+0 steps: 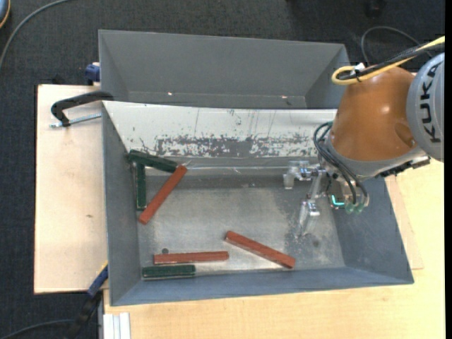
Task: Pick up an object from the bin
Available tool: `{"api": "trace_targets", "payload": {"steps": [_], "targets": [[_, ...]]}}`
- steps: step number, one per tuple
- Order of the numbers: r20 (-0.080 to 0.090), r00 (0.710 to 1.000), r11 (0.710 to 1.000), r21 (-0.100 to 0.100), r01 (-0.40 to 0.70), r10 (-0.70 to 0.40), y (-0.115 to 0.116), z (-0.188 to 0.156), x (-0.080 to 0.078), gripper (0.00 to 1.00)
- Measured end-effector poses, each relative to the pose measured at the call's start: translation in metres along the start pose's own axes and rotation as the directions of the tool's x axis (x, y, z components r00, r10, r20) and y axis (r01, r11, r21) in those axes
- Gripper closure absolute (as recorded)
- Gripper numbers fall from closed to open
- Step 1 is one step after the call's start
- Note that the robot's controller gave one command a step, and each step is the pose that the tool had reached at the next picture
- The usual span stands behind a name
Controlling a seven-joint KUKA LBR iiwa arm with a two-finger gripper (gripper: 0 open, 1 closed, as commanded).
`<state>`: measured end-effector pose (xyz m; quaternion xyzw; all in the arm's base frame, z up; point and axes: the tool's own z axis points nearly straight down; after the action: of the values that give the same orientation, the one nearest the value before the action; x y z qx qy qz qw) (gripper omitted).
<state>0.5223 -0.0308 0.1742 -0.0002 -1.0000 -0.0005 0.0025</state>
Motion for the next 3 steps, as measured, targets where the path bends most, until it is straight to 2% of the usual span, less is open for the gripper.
{"api": "trace_targets", "payload": {"steps": [1, 2, 3], "targets": [[-0.003, 0.998, 0.998, -0.002, -0.067, 0.067, 0.039, 0.083, 0.027, 0.0], [0.003, 0.997, 0.997, -0.001, 0.078, -0.078, 0.074, 0.105, 0.027, 0.0], [0.005, 0.997, 0.997, 0.0, 0.077, -0.077, 0.073, 0.104, 0.026, 1.0]]}}
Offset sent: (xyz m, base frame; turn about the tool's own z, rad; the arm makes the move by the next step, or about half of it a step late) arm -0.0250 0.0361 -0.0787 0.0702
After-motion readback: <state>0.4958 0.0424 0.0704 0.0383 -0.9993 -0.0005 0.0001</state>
